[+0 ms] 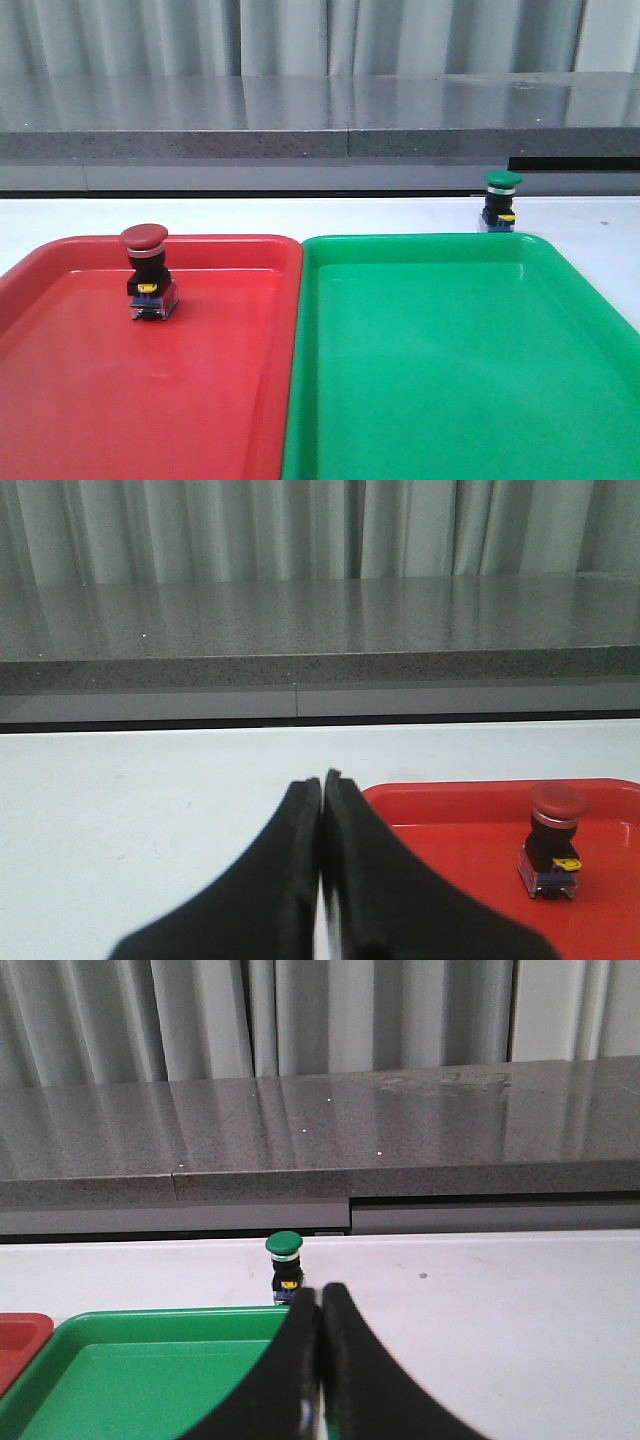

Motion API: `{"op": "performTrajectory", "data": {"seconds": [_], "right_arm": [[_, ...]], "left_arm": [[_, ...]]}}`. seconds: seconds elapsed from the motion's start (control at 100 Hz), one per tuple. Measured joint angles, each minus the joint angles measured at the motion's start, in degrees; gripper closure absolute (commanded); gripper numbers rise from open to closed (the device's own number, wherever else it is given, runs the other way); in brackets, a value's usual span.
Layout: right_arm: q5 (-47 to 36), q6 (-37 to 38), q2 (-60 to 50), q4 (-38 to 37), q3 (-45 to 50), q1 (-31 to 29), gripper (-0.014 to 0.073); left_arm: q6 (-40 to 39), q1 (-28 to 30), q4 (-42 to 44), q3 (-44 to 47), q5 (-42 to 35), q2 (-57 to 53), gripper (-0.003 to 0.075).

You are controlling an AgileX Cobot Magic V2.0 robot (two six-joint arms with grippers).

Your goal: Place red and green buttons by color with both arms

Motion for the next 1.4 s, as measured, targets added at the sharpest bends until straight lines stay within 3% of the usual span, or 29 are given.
{"op": "performTrajectory", "data": {"seconds": [0.3, 0.49, 0.76, 0.83, 0.9, 1.11, 1.4], "right_arm": [[17.3, 0.0, 23.8, 0.6, -21.0, 0.0, 0.0661], [18.5, 0.0, 35.1, 0.6, -27.3, 0.0, 0.0661], [19.0, 0.0, 43.3, 0.6, -27.8, 0.0, 0.0652], [19.8, 0.0, 43.6, 0.6, -27.8, 0.0, 0.0600], [20.1, 0.0, 43.6, 0.6, -27.8, 0.0, 0.0489], [20.3, 0.0, 43.6, 0.6, -27.8, 0.0, -0.0076], [20.3, 0.0, 45.0, 0.6, -28.6, 0.0, -0.0008]], "left_arm": [[0.0, 0.0, 0.0, 0.0, 0.0, 0.0, 0.0739], [0.0, 0.0, 0.0, 0.0, 0.0, 0.0, 0.0739], [0.1, 0.0, 0.0, 0.0, 0.0, 0.0, 0.0739], [0.1, 0.0, 0.0, 0.0, 0.0, 0.0, 0.0739], [0.1, 0.0, 0.0, 0.0, 0.0, 0.0, 0.0739], [0.1, 0.0, 0.0, 0.0, 0.0, 0.0, 0.0739], [0.1, 0.0, 0.0, 0.0, 0.0, 0.0, 0.0739]]}}
